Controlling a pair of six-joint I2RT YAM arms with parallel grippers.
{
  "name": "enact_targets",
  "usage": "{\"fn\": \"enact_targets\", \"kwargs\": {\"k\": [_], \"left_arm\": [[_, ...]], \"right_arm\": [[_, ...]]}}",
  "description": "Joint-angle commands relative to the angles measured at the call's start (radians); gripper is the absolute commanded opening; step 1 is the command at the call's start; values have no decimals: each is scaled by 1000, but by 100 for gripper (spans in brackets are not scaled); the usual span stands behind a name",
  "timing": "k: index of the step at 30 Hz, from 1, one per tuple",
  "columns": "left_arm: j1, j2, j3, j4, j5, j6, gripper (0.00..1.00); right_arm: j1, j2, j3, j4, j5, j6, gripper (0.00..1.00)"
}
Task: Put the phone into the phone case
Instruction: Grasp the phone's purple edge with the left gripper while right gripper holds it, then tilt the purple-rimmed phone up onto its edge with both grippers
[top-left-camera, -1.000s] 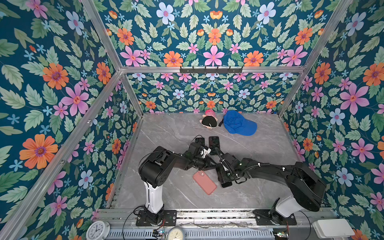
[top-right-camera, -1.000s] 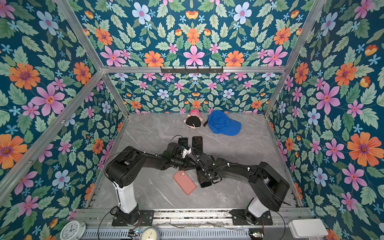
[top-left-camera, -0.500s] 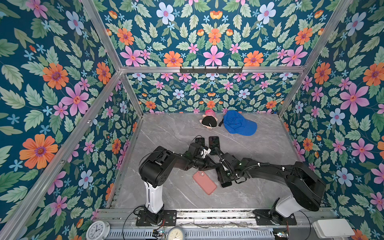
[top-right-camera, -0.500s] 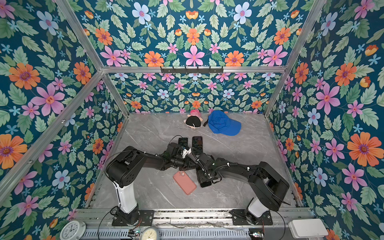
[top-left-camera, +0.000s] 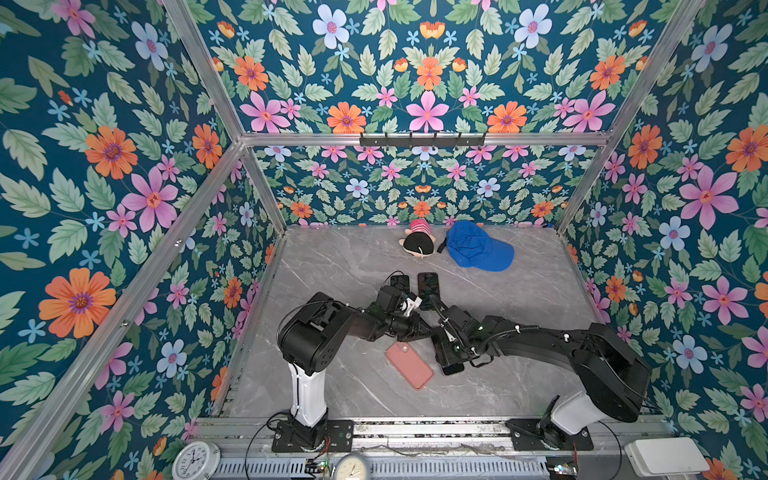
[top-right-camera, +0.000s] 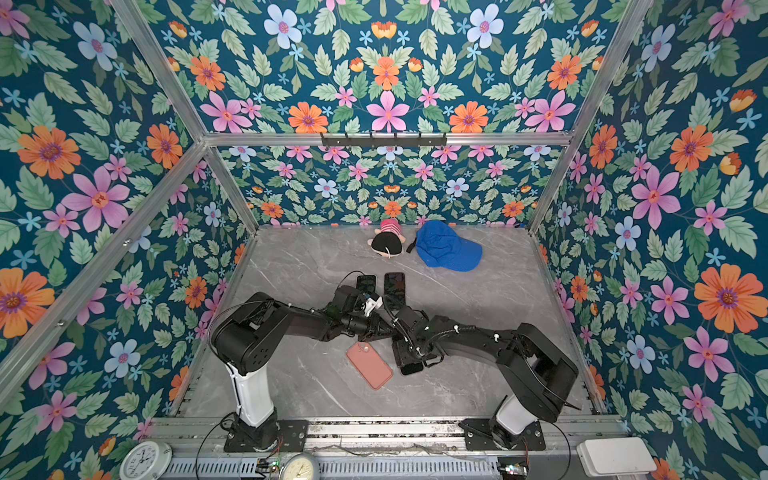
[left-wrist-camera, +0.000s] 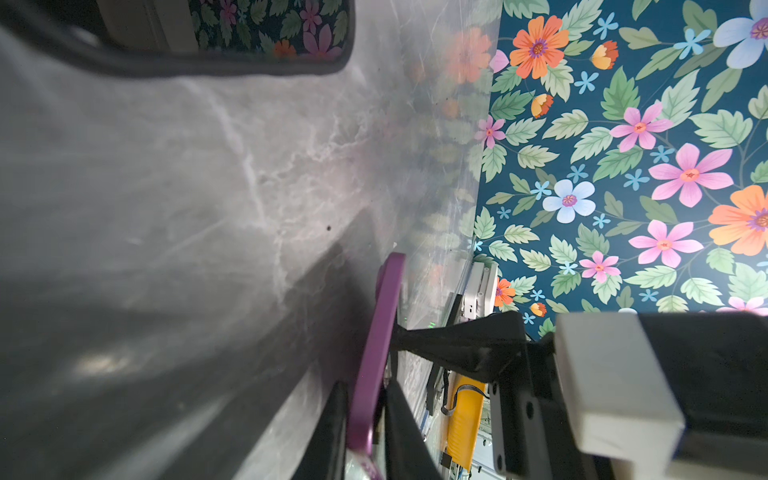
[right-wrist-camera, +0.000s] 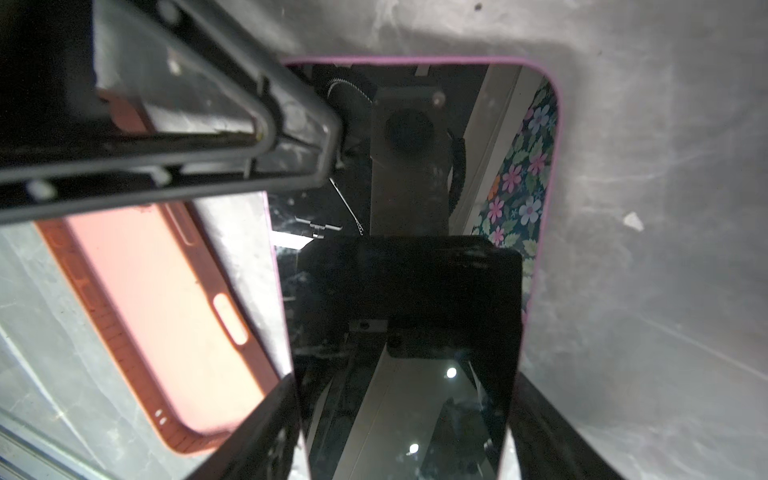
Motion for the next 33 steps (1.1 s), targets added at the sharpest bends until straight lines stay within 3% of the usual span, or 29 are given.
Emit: {"fn": "enact_targets", "kwargs": {"k": [1, 16, 25, 33], "left_arm": [[-1, -8, -2, 17, 7, 3, 19], [-1, -42, -27, 85, 15, -51, 15], [13, -66, -103, 387, 25, -253, 12], [63, -108, -115, 494, 2, -344, 8]], "right_arm": [[2, -21, 9, -21, 19, -7, 82], [0, -103, 50, -84, 67, -13, 84], [-43, -202, 86, -85, 69, -9, 85], [-132, -271, 93, -74, -67, 37, 85]]}}
